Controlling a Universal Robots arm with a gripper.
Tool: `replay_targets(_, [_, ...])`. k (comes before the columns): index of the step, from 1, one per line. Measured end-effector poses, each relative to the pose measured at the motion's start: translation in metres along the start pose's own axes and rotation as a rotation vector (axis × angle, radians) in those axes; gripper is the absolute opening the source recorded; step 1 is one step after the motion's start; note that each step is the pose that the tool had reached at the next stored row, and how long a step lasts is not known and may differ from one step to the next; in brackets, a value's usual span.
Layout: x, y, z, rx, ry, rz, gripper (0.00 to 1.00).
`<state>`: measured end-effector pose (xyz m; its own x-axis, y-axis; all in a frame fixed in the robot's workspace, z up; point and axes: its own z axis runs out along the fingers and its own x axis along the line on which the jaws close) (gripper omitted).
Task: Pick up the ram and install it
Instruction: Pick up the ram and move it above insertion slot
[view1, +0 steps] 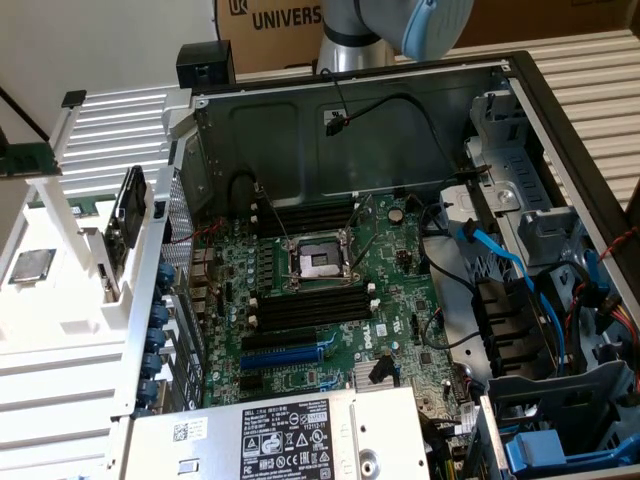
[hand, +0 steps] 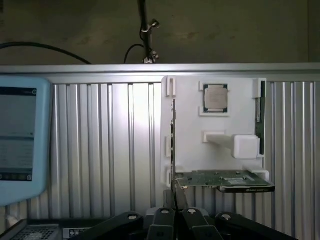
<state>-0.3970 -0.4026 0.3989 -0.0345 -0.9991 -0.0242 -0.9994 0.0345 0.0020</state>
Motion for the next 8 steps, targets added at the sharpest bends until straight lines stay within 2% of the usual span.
replay_targets(6, [0.003,-0.02,-0.0042,-0.0114,0.0004,0.0,0.12])
replay_targets(8, [0.003,-0.0251,-0.0041,-0.0129,0.0004,0.0,0.12])
